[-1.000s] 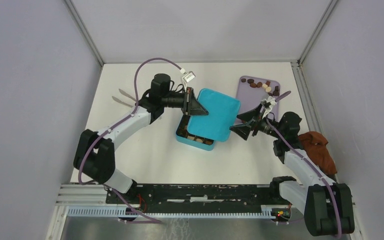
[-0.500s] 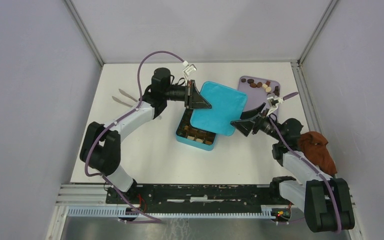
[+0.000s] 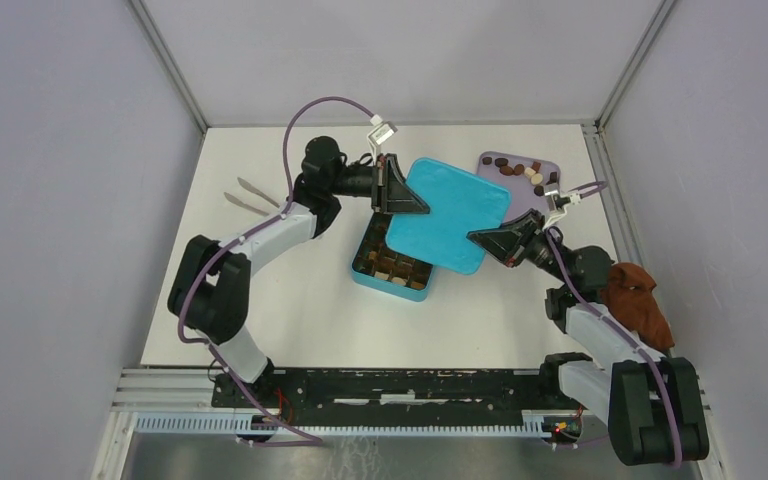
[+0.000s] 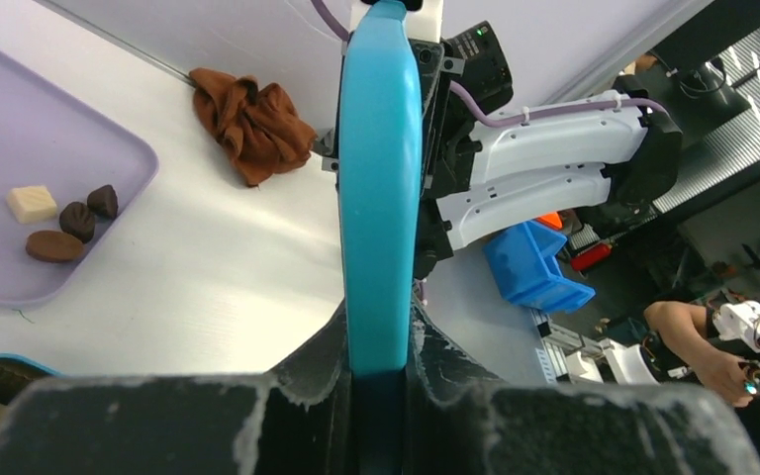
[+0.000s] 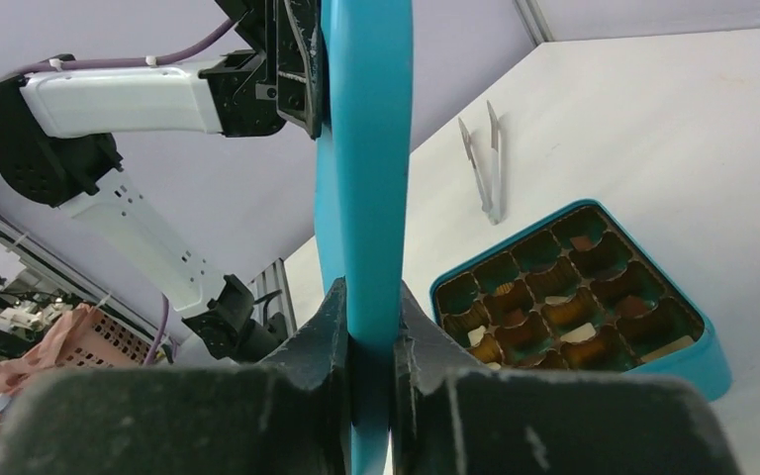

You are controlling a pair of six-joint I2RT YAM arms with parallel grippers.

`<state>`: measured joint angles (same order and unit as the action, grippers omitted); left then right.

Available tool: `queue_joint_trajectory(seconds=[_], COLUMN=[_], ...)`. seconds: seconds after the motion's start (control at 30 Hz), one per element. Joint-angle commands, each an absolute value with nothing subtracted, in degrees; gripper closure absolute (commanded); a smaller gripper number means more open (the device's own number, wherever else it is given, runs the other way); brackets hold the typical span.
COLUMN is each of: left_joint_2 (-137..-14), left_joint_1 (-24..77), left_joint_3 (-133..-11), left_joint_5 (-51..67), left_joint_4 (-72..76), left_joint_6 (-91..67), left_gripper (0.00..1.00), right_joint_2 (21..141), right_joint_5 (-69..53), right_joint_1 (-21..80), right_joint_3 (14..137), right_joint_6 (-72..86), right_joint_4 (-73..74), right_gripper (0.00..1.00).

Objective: Pack the chocolate
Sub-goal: Pick up the box lid from the center of the board.

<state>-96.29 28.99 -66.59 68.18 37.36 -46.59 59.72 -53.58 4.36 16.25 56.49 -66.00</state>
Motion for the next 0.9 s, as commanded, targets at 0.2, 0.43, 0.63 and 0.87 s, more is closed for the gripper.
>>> queue_joint_trajectory(seconds=[0.2, 0.43, 0.63, 0.87], left_joint_2=[-87.1, -68.9, -69.2, -80.2], left_joint_1=[23.1, 21.0, 20.7, 20.7], left_joint_3=[-66.1, -62.8, -57.8, -59.3], left_joint_5=[46.3, 22.8, 11.2, 3.6], left_joint_4=[20.6, -1.2, -18.5, -22.4], left_joint_6=[-39.4, -24.3, -23.1, -22.8], left_gripper=[0.31, 0.02, 0.24, 0.55], right_joint_2=[54.6, 53.7, 55.4, 58.0], right_joint_5=[-59.1, -60.2, -61.0, -62.1], right_joint_1=[2.9, 1.9, 0.6, 0.4], right_joint_3=[20.0, 23.0, 23.8, 23.9], right_joint_6=[53.4, 39.2, 38.9, 38.5], right_joint_4=[-64.4, -47.6, -46.0, -46.3], right_gripper=[1.0, 1.0, 1.0, 1.0])
